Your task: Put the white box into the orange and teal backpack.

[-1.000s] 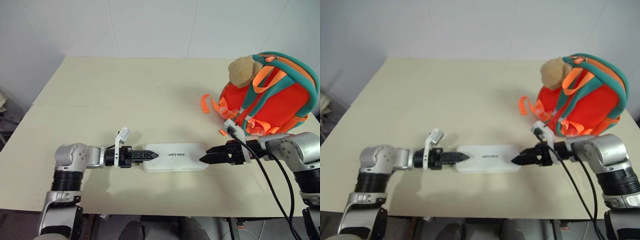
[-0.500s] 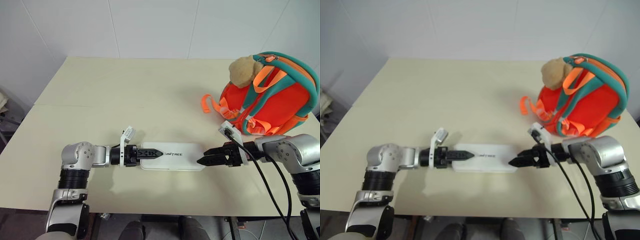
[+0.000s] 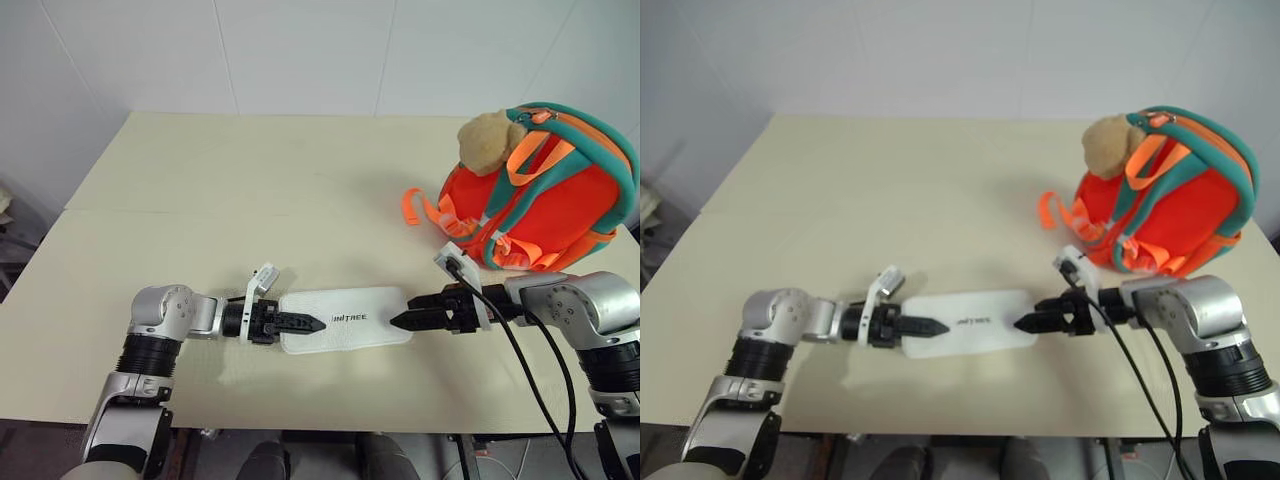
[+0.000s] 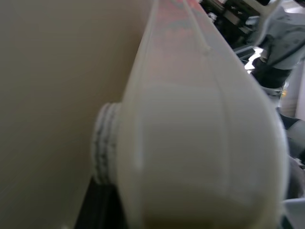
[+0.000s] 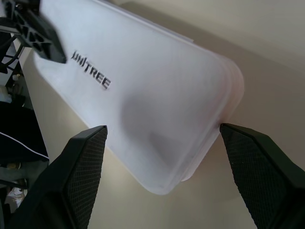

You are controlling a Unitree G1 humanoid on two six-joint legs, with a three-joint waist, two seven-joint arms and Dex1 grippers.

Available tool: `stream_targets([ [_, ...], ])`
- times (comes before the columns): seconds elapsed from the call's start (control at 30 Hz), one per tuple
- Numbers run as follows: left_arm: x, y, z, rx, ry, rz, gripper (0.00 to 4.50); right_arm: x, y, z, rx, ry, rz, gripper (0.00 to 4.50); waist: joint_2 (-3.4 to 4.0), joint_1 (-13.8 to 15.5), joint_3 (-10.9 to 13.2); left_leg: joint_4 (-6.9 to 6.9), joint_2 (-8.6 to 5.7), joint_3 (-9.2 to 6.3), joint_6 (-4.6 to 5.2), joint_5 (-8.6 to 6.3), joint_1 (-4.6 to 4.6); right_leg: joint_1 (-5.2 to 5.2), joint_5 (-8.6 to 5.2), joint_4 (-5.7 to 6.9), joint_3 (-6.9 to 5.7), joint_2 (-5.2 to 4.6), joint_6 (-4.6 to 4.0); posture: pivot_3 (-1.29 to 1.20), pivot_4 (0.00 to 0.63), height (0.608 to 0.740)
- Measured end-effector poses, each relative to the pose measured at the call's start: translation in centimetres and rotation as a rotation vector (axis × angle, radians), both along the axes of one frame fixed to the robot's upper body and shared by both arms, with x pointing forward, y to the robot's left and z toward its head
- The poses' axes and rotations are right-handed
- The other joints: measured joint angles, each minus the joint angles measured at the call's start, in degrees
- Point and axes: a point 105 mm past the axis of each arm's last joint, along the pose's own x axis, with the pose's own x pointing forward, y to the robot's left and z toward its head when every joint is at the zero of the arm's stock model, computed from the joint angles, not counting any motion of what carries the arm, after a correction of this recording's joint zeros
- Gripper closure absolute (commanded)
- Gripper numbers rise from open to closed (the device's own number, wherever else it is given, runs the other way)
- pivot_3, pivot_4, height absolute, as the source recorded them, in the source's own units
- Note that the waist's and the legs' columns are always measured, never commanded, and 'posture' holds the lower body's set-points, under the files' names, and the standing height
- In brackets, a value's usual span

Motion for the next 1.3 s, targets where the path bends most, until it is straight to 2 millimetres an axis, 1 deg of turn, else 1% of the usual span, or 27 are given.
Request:
stream_targets([
  [0.23,0.0,0.3,0.5,-0.005,-0.017,0.003,3.25,-0.3,-0.1,-0.4,0.006,-0.027,0.0,0.0,-0.01,-0.09,0.0,-0.05,0.03,-0.01,0.0,0.0,-0.02,-0.05,0.0,0.0,-0.02,0.02,0.0,0.0,0.15,0.74],
  [0.3,0.2,0.7,0.9,0.002,-0.053,0.017,3.25,0.0,-0.8,-0.1,0.012,-0.068,-0.038,0.0,-0.01,-0.11,0.01,-0.05,0.02,0.0,0.0,0.0,-0.06,-0.11,0.0,0.0,-0.01,0.01,0.0,0.0,0.15,0.74],
  [0.33,0.3,1.1,1.3,0.005,-0.092,0.028,3.25,0.4,-1.3,0.4,0.022,-0.108,-0.075,0.0,-0.02,-0.26,0.01,-0.07,0.04,0.04,-0.01,0.0,-0.07,-0.15,0.0,0.01,0.01,0.02,0.0,0.0,0.15,0.74],
  [0.4,0.5,2.4,2.0,0.025,-0.182,0.057,3.25,1.5,-2.9,2.2,0.043,-0.212,-0.177,0.0,-0.03,-0.45,0.02,-0.13,0.07,0.07,-0.02,0.0,-0.08,-0.2,0.0,0.02,0.03,0.02,0.0,0.0,0.15,0.74],
  [0.43,0.4,3.3,2.4,0.037,-0.243,0.071,3.25,1.9,-4.1,3.4,0.056,-0.279,-0.245,0.0,-0.03,-0.5,0.02,-0.17,0.1,0.07,-0.02,0.0,-0.09,-0.23,-0.01,0.0,0.02,0.04,-0.02,0.0,0.15,0.74],
  [0.5,0.4,4.6,2.7,0.04,-0.306,0.104,3.25,2.2,-6.0,4.8,0.071,-0.357,-0.342,0.0,-0.03,-0.26,0.02,-0.25,0.12,0.07,-0.04,-0.01,-0.1,-0.25,-0.04,-0.02,0.01,0.04,-0.08,0.0,0.15,0.74],
  [0.6,0.2,6.2,3.5,0.026,-0.427,0.143,3.25,2.0,-9.0,6.4,0.069,-0.447,-0.498,0.0,-0.02,0.06,0.03,-0.28,0.11,0.09,-0.04,-0.02,-0.16,-0.26,-0.05,-0.18,0.0,0.02,-0.09,0.0,0.15,0.74],
  [0.67,0.2,6.9,4.0,0.024,-0.479,0.164,3.25,1.8,-10.3,7.4,0.058,-0.504,-0.566,0.0,-0.02,0.17,0.03,-0.26,0.08,0.09,-0.02,-0.02,-0.2,-0.24,-0.05,-0.23,0.0,-0.02,-0.09,0.0,0.15,0.74],
  [0.73,0.4,7.3,4.3,0.019,-0.522,0.186,3.25,1.6,-12.0,8.1,0.026,-0.553,-0.64,0.0,-0.02,0.24,0.03,-0.23,0.06,0.1,0.02,-0.05,-0.2,-0.18,-0.04,-0.31,-0.01,-0.05,-0.08,0.0,0.15,0.74],
  [0.8,0.4,7.4,4.3,0.022,-0.536,0.195,3.25,1.6,-12.9,8.4,0.001,-0.584,-0.678,0.0,-0.02,0.02,0.03,-0.2,0.06,0.15,0.05,-0.07,-0.2,-0.17,-0.03,-0.31,0.01,-0.05,-0.06,0.0,0.15,0.74],
  [0.97,-0.1,7.1,3.9,0.031,-0.544,0.177,3.25,2.0,-13.8,8.8,-0.025,-0.622,-0.734,0.0,0.0,-0.38,0.04,-0.24,0.13,0.19,0.06,-0.07,-0.18,-0.23,-0.03,-0.23,0.02,0.04,-0.04,0.0,0.15,0.74],
  [1.07,-0.1,7.0,3.8,0.031,-0.55,0.174,3.25,3.3,-13.8,9.8,0.0,-0.662,-0.739,0.0,0.01,-0.66,0.04,-0.2,0.14,0.2,0.06,-0.07,-0.16,-0.22,-0.02,-0.17,0.02,0.06,-0.04,0.0,0.15,0.74],
  [1.17,0.0,7.0,3.8,0.028,-0.561,0.178,3.25,5.1,-12.6,10.6,0.072,-0.696,-0.723,0.0,0.0,-1.4,0.04,-0.18,0.14,0.2,0.05,-0.06,-0.12,-0.17,-0.02,-0.14,0.02,0.06,-0.03,0.0,0.15,0.74],
  [1.23,0.0,7.0,3.9,0.027,-0.564,0.178,3.25,6.4,-11.9,10.3,0.117,-0.681,-0.717,0.0,0.01,-1.61,0.04,-0.2,0.15,0.2,0.05,-0.06,-0.11,-0.18,-0.01,-0.13,0.03,0.06,-0.03,0.0,0.15,0.74],
  [1.3,0.0,7.1,3.8,0.027,-0.565,0.181,3.25,7.5,-11.5,10.0,0.134,-0.665,-0.72,0.0,0.01,-1.63,0.05,-0.22,0.15,0.22,0.05,-0.06,-0.13,-0.24,-0.02,-0.12,0.03,0.06,-0.03,0.0,0.15,0.74],
])
